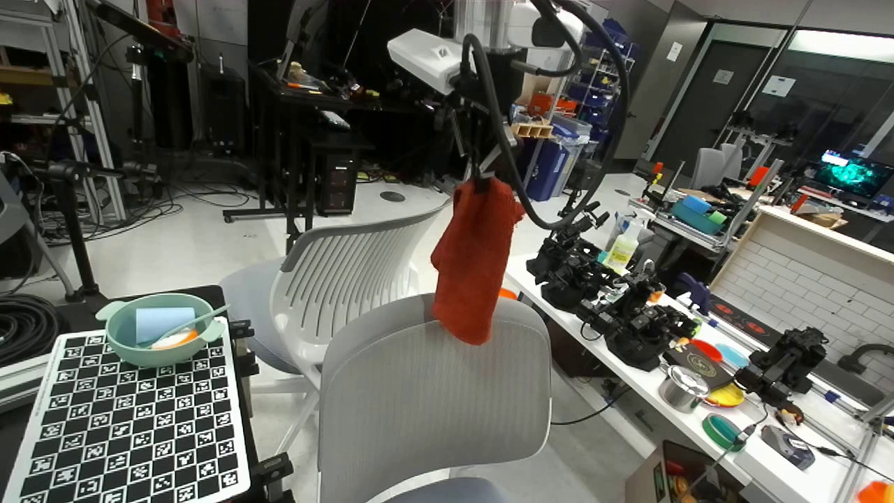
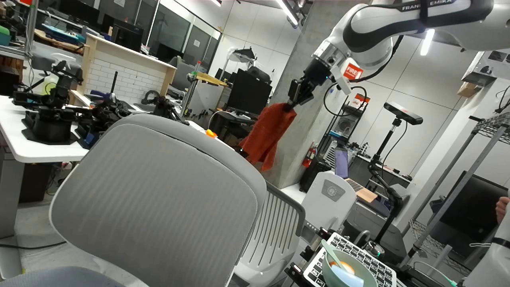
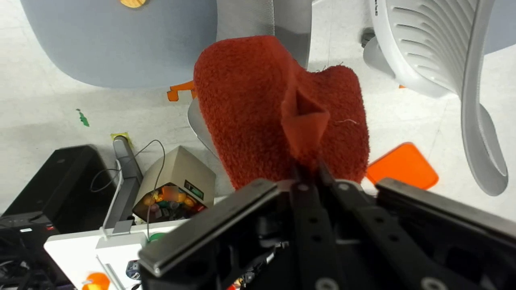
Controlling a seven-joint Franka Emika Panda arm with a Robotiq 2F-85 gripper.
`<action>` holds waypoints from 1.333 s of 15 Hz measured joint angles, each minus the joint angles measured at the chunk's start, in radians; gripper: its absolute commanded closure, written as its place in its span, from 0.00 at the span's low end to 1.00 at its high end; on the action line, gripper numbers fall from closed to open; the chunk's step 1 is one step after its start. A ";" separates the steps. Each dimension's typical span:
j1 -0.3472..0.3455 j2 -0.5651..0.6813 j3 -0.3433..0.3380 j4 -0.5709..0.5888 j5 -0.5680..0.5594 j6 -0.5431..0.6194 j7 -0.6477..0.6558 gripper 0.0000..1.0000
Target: Shift the towel to the chair on the left, then back to the one on the right
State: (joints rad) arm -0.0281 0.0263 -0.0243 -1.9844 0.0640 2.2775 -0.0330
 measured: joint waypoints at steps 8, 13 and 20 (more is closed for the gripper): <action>0.011 0.010 0.012 -0.013 0.000 0.007 -0.021 0.93; 0.041 0.010 0.039 -0.035 0.000 0.041 -0.022 0.99; 0.062 0.010 0.051 -0.043 0.000 0.045 -0.022 0.99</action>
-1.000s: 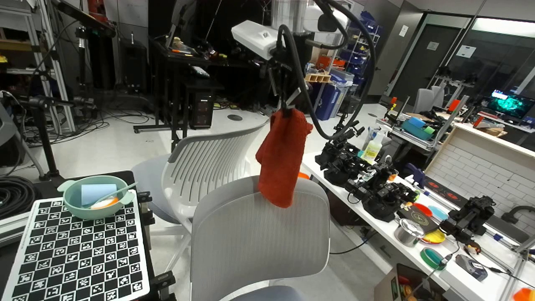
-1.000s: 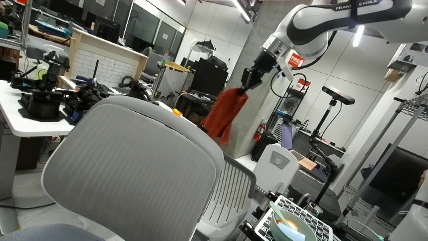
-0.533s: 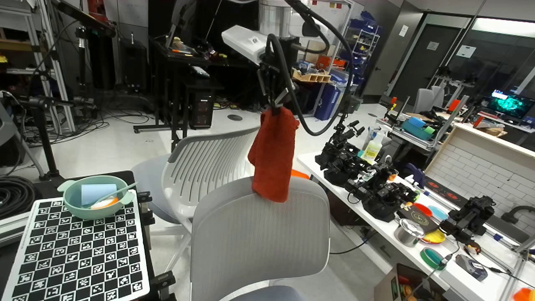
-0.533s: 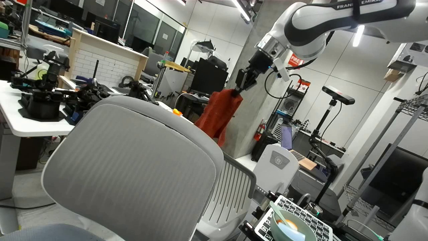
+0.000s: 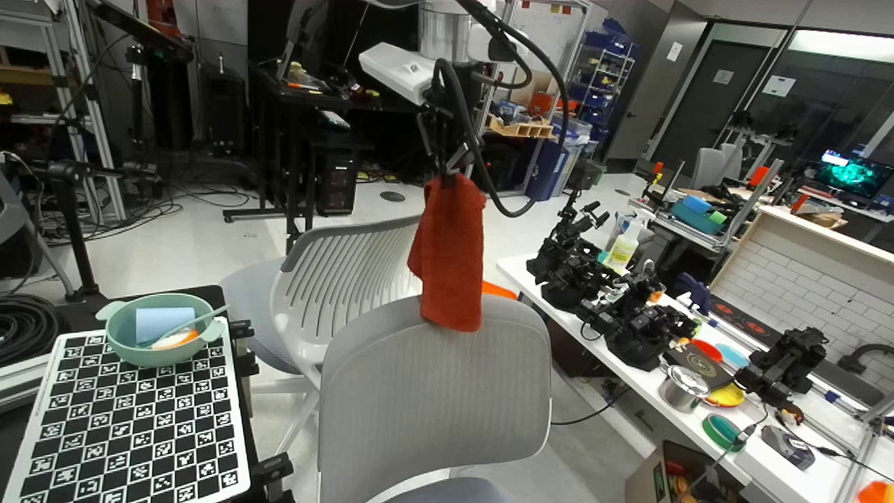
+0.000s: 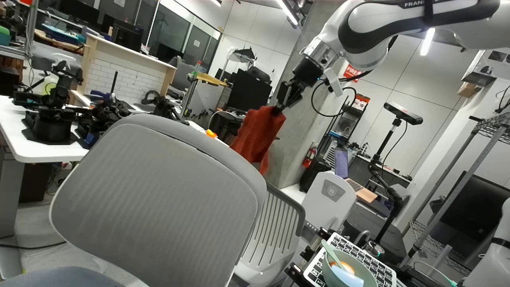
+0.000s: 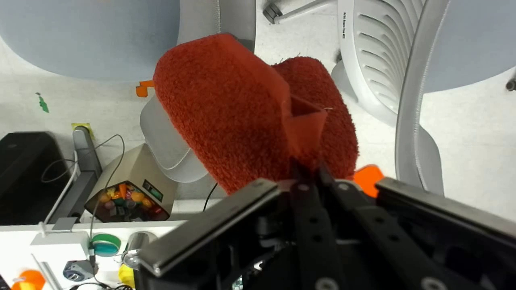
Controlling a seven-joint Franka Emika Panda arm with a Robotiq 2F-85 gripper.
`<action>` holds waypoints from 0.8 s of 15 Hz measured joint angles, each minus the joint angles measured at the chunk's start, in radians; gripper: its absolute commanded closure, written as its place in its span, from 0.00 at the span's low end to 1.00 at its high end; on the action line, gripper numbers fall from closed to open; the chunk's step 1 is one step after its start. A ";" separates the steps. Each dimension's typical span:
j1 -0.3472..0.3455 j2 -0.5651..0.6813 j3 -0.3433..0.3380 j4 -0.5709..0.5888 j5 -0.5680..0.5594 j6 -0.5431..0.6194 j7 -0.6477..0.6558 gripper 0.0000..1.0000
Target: Shift the towel to the chair on the left, then back to the one on the right
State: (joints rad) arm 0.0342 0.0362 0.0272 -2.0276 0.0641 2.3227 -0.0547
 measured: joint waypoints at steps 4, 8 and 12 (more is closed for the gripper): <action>0.000 0.000 0.000 0.006 0.001 0.018 0.000 0.99; -0.001 0.000 0.000 0.020 0.001 0.027 0.000 0.99; -0.001 0.006 0.000 0.014 0.001 0.032 0.000 0.99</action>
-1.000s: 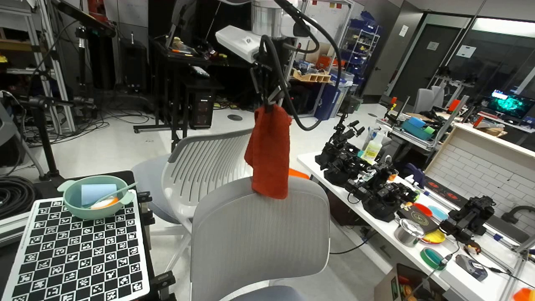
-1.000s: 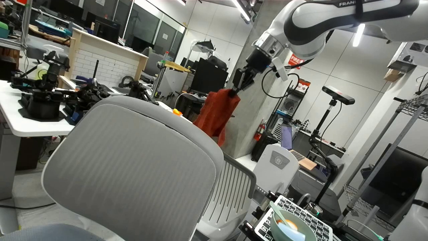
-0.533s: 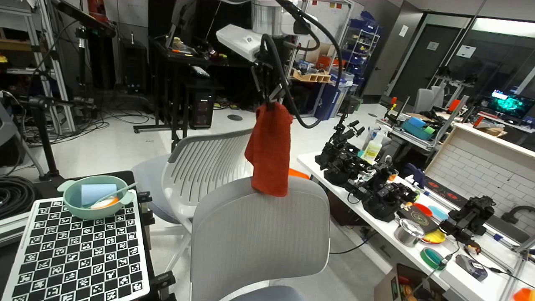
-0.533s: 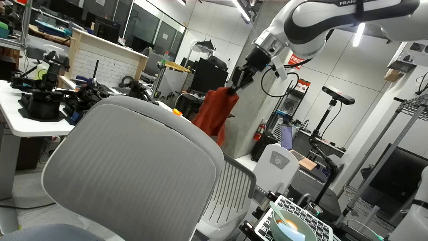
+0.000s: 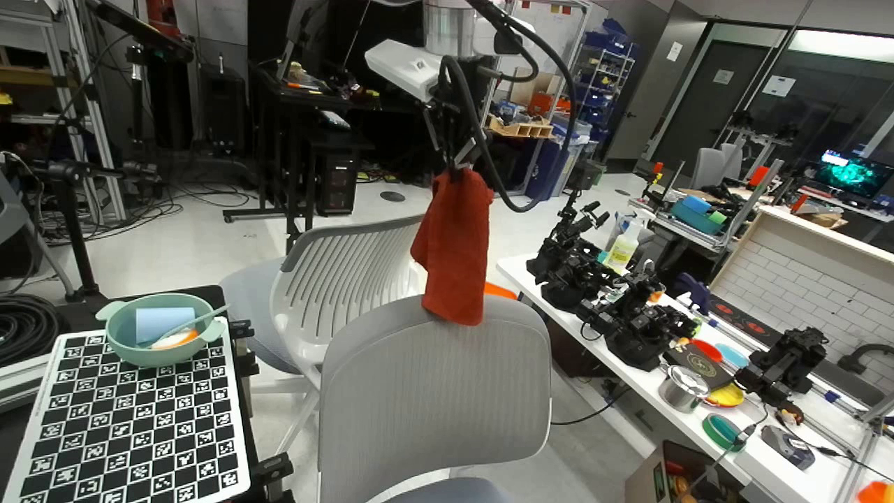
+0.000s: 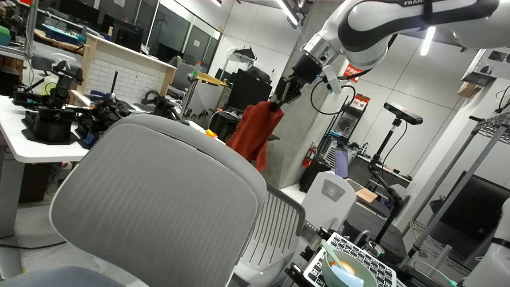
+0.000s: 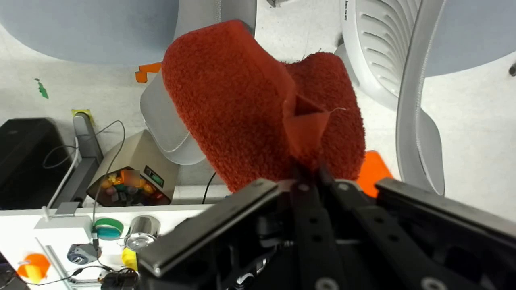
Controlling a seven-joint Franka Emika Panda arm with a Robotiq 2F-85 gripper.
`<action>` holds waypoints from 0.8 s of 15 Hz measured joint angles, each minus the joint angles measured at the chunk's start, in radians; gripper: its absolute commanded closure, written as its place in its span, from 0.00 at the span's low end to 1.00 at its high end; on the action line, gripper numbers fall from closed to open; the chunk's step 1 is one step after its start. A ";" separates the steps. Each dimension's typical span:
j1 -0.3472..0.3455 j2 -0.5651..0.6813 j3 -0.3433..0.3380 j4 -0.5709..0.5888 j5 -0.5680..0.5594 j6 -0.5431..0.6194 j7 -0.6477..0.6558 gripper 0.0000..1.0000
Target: Shift the towel to the chair on the left, then back to the one on the right
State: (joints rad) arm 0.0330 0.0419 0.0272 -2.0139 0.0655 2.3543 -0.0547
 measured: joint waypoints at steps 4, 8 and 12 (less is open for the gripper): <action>0.000 0.028 0.000 -0.006 0.000 0.004 0.000 0.99; 0.000 0.066 0.000 -0.012 -0.001 0.023 0.000 0.99; -0.003 0.111 -0.003 -0.013 -0.003 0.042 0.000 0.99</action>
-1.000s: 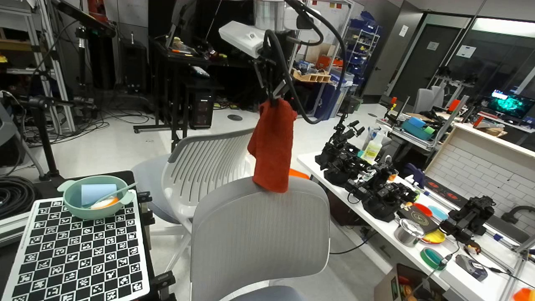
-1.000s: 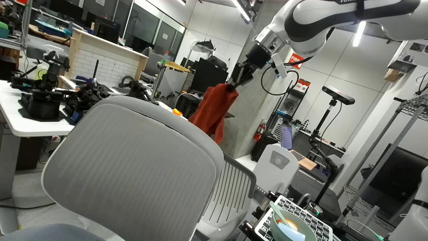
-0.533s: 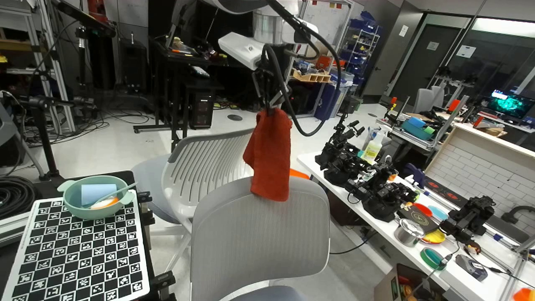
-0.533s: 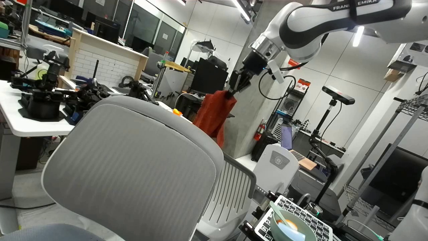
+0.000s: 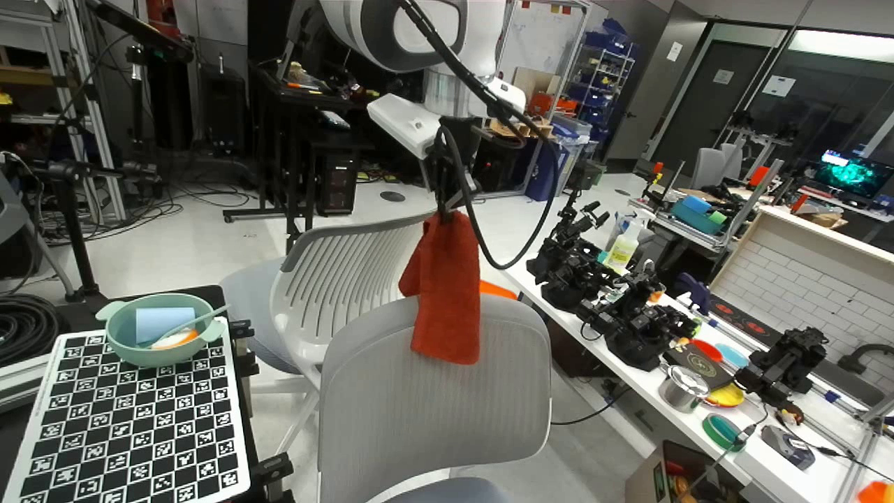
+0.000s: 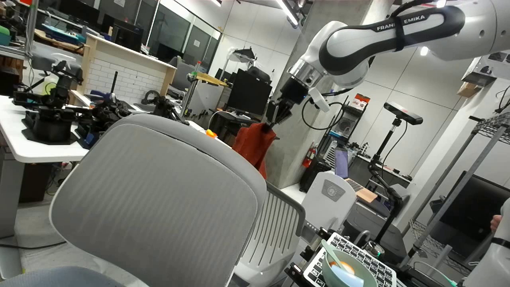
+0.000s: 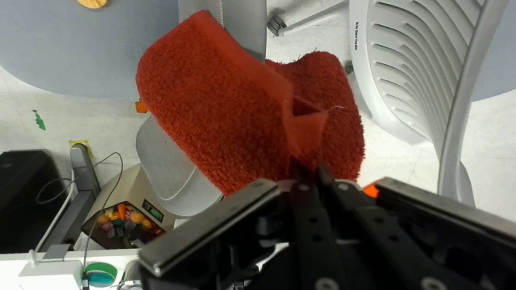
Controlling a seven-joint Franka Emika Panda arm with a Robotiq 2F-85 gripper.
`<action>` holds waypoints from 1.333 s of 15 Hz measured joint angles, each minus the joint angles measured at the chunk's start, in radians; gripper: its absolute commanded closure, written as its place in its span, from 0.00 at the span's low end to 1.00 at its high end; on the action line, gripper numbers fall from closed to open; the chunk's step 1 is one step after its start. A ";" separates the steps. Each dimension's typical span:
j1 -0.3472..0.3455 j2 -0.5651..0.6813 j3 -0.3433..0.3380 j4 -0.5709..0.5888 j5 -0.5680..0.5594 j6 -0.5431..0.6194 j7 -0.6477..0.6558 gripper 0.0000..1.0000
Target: Shift the towel to the chair on the left, then back to the one on the right
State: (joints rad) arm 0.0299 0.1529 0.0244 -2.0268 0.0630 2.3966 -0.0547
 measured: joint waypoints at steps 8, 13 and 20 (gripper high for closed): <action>-0.005 0.094 -0.014 0.000 -0.002 0.022 0.000 0.99; -0.005 0.124 -0.016 0.002 -0.006 0.025 0.000 0.95; -0.005 0.131 -0.016 0.006 -0.023 0.027 0.004 0.37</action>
State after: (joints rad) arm 0.0247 0.2844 0.0080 -2.0208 0.0399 2.4232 -0.0509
